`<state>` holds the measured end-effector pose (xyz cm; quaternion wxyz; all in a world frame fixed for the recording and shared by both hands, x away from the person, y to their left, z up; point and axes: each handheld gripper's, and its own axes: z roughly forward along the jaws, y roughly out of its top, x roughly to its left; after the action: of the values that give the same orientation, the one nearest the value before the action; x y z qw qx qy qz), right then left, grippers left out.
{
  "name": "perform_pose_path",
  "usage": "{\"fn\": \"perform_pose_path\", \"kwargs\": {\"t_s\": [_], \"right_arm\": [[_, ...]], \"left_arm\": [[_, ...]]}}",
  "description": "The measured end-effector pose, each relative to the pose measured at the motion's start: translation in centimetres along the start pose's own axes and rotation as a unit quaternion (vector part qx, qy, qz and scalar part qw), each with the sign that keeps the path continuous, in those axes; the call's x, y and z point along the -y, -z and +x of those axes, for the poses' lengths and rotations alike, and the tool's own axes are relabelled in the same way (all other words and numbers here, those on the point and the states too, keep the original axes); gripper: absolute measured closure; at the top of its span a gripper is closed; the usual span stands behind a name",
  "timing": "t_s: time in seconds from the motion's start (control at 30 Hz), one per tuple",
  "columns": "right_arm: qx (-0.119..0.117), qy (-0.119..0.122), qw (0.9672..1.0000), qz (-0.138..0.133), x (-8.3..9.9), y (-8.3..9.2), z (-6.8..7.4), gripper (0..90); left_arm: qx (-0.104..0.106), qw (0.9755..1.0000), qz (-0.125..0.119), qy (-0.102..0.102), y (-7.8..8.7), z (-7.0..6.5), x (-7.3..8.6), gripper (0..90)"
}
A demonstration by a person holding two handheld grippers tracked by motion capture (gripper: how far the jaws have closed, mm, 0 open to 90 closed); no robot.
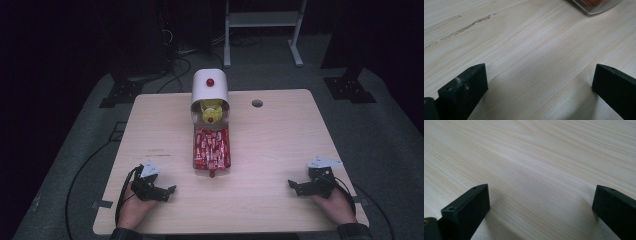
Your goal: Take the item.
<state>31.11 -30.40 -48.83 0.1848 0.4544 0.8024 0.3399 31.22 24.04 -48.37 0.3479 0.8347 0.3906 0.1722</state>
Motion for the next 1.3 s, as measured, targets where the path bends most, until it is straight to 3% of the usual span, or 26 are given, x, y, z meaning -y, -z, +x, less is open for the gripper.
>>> {"fn": "perform_pose_path", "kwargs": {"t_s": [0.4,1.3], "right_arm": [[0.000,0.000,1.0000,0.000,0.0,0.0,0.0,0.3],[-0.001,0.001,1.0000,0.000,0.0,0.0,0.0,0.3]], "left_arm": [[0.007,0.9999,-0.004,0.010,0.1,0.3,-0.1,0.0],[0.012,0.9999,0.009,-0.006,0.8,0.3,-1.4,0.0]]}}
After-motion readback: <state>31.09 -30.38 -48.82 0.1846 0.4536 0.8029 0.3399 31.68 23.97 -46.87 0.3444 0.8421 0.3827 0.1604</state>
